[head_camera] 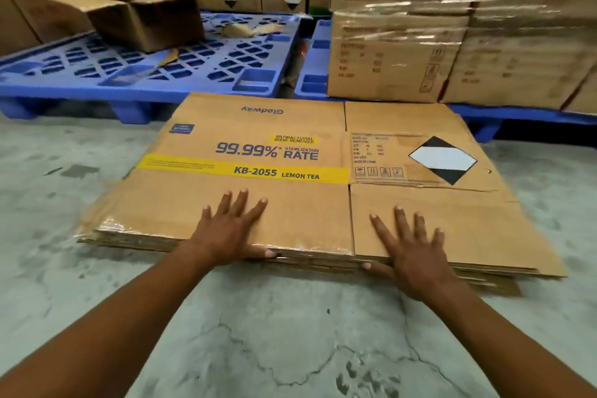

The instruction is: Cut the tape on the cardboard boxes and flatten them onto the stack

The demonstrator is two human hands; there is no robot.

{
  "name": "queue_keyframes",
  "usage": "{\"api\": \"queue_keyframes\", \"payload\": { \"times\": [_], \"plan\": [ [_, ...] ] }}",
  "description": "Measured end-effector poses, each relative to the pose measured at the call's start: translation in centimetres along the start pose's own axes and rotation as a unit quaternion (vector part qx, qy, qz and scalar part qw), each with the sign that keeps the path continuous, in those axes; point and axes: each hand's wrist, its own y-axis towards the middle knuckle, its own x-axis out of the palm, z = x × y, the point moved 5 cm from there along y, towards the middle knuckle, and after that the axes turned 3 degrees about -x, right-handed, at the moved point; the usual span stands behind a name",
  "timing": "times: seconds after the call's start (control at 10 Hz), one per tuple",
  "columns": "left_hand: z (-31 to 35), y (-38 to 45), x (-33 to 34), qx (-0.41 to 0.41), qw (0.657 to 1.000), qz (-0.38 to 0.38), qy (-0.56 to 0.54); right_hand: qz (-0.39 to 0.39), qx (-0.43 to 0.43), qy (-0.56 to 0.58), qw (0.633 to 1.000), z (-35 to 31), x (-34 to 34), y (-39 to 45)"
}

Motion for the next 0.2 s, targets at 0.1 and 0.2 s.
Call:
{"api": "queue_keyframes", "payload": {
  "times": [0.1, 0.2],
  "plan": [
    [0.5, -1.0, -1.6, -0.029, 0.999, -0.011, -0.032, -0.058, 0.041, 0.045, 0.996, -0.9, -1.7, -0.4],
    [1.9, -4.9, -0.5, 0.002, 0.998, -0.024, -0.059, -0.072, 0.029, 0.110, 0.991, -3.4, -2.6, -3.0]
  ]
}}
